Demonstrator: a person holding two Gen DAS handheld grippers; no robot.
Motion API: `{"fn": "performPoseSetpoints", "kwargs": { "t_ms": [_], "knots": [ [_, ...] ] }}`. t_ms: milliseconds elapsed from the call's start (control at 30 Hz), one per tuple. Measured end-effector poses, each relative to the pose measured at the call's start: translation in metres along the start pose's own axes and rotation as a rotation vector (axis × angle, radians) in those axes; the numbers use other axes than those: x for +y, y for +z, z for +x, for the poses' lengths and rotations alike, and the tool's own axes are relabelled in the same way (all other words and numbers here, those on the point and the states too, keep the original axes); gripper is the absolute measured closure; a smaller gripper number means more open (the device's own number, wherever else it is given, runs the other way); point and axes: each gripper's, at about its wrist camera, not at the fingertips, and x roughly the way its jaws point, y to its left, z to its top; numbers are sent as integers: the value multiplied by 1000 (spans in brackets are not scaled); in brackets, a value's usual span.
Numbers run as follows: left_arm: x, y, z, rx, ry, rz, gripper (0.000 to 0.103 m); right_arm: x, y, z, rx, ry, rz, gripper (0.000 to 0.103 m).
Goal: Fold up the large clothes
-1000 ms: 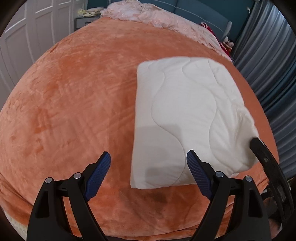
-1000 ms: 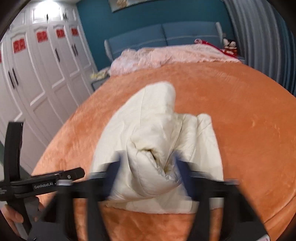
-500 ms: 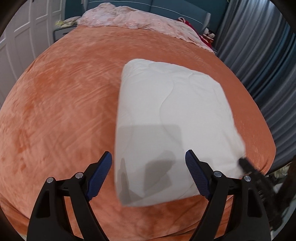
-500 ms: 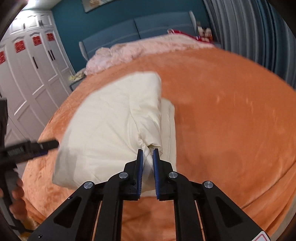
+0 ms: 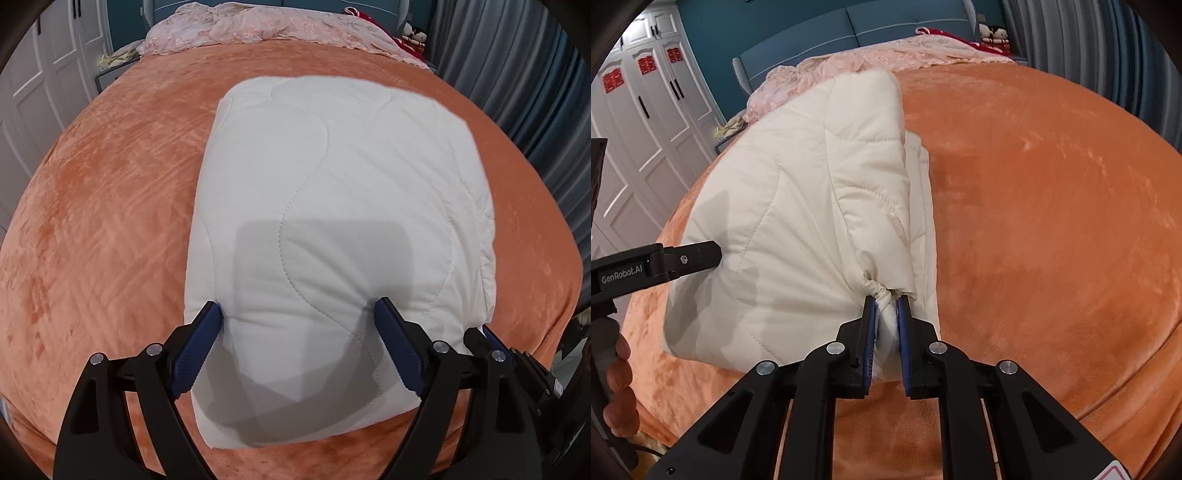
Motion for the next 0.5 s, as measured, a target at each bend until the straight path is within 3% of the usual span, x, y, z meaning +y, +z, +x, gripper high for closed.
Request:
{"fn": "performPoseSetpoints", "kwargs": {
  "t_ms": [400, 467, 500],
  "knots": [
    [-10, -9, 26, -36, 45, 45, 8, -1, 0, 19, -9, -13, -21, 91],
    [-4, -3, 20, -26, 14, 42, 9, -3, -2, 14, -31, 14, -7, 89],
    [-3, 2, 15, -21, 3, 36, 15, -5, -2, 9, -47, 25, -1, 88]
  ]
}}
